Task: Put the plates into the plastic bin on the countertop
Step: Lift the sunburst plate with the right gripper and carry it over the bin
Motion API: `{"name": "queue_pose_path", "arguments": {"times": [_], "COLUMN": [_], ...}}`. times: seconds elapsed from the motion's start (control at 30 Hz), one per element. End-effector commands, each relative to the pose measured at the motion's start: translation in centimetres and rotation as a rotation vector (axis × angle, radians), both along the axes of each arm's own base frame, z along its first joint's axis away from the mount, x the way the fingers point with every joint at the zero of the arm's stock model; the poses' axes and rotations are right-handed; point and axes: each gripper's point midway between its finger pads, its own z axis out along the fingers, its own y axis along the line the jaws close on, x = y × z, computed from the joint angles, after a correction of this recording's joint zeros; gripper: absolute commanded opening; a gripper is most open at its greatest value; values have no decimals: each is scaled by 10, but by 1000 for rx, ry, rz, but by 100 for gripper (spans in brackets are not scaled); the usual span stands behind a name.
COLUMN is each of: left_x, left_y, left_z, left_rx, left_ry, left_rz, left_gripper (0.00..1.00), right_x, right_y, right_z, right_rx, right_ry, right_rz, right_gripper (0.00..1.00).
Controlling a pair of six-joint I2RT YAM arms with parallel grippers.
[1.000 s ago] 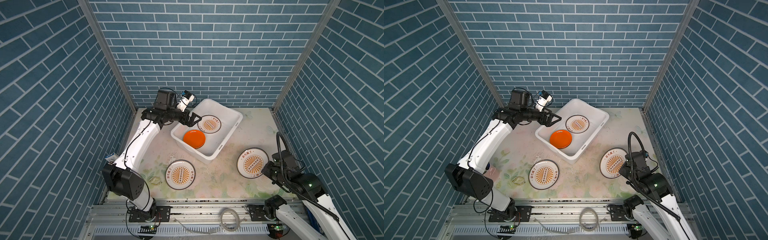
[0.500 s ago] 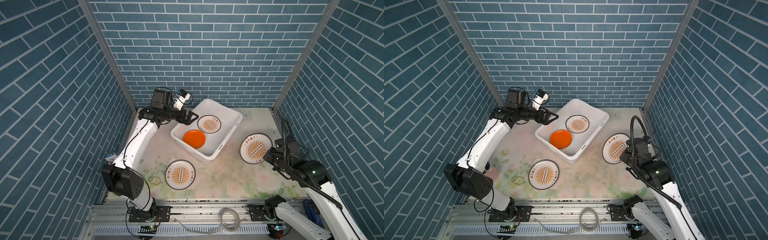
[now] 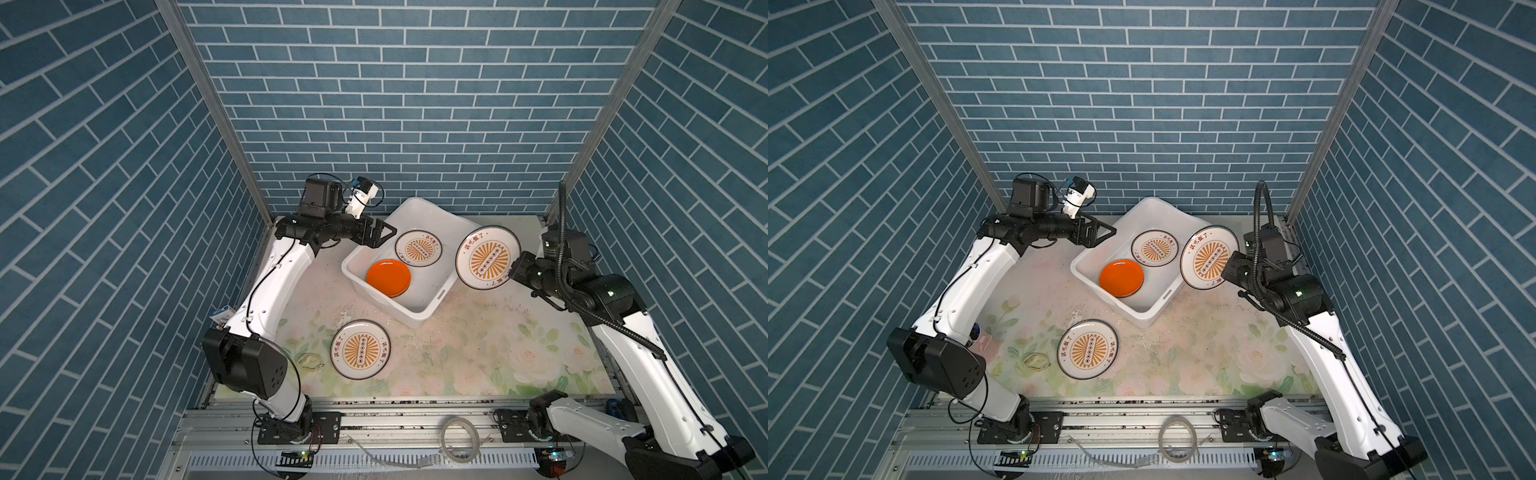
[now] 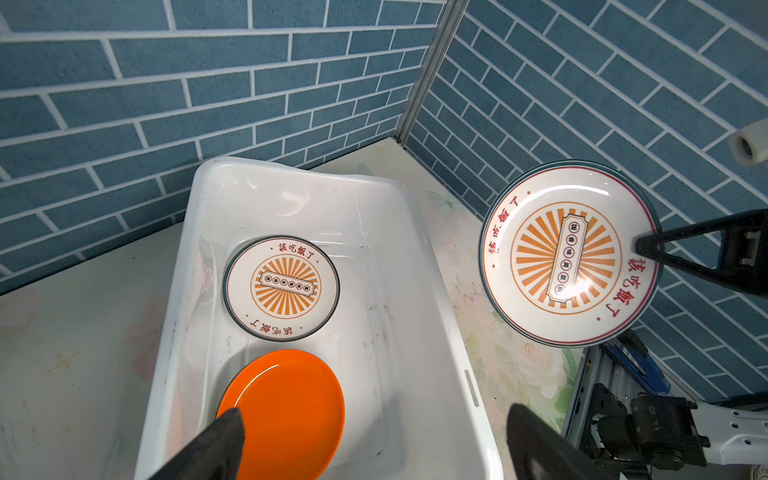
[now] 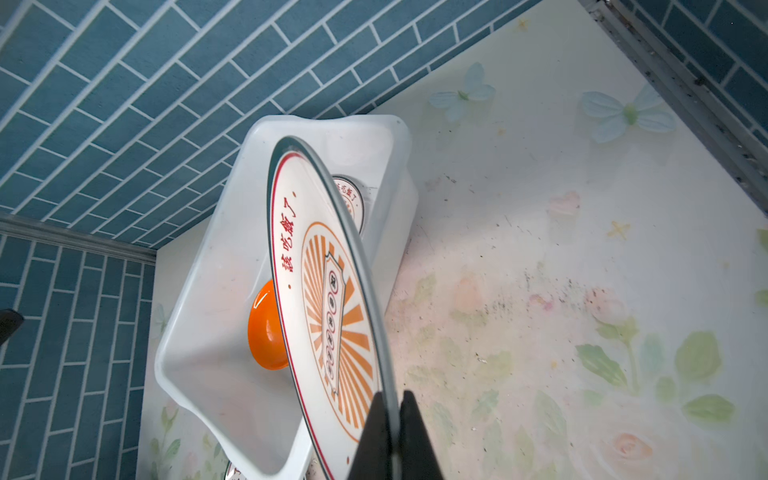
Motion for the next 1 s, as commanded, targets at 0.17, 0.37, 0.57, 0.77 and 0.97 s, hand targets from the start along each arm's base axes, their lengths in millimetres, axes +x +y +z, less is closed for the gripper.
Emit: {"name": "queue_pose_path", "arguments": {"times": [0.17, 0.37, 0.57, 0.77, 0.97], "left_x": [0, -1, 0, -5, -9], "left_y": [6, 9, 10, 14, 16], "left_z": [17, 13, 19, 20, 26], "left_rx": [-5, 23, 19, 35, 40], "left_ry": [-51, -64, -80, -96, -117], "left_rz": [7, 6, 18, 26, 29], "left_gripper": [100, 99, 100, 100, 100], "right_x": [36, 58, 93, 130, 164], "right_y": [34, 49, 74, 100, 122], "right_z": [41, 49, 39, 16, -22], "right_rx": [66, 108, 153, 208, 245], "right_ry": [-121, -146, -136, -93, -33], "right_rz": [129, 169, 239, 296, 331], "right_gripper": [0, 0, 0, 0, 0]}}
